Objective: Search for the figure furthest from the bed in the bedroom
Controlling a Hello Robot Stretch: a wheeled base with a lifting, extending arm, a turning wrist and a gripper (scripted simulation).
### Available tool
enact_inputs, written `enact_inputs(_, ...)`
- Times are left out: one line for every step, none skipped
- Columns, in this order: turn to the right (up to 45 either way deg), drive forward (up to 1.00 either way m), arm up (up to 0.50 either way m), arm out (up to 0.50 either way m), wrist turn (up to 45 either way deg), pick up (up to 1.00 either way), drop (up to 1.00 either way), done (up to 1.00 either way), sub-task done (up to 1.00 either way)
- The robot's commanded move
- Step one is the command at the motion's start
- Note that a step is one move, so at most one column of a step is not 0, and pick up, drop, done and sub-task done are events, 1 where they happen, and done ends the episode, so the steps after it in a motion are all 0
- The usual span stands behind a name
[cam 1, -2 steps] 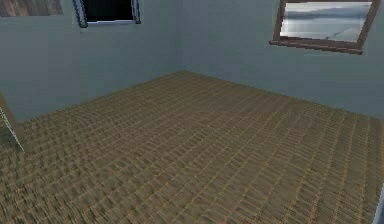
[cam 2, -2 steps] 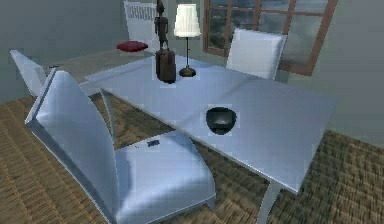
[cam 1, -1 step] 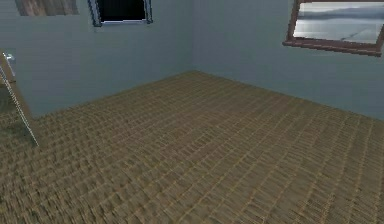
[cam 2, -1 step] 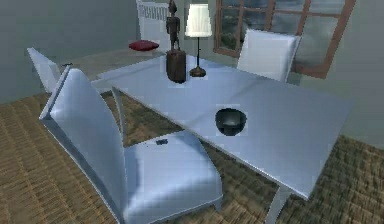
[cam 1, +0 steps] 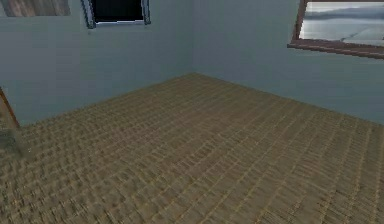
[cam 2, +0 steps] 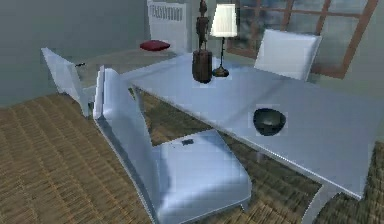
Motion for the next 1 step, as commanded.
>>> enact_inputs(30.0,0.0,0.0,0.0,0.0,0.0,0.0,0.0,0.0)
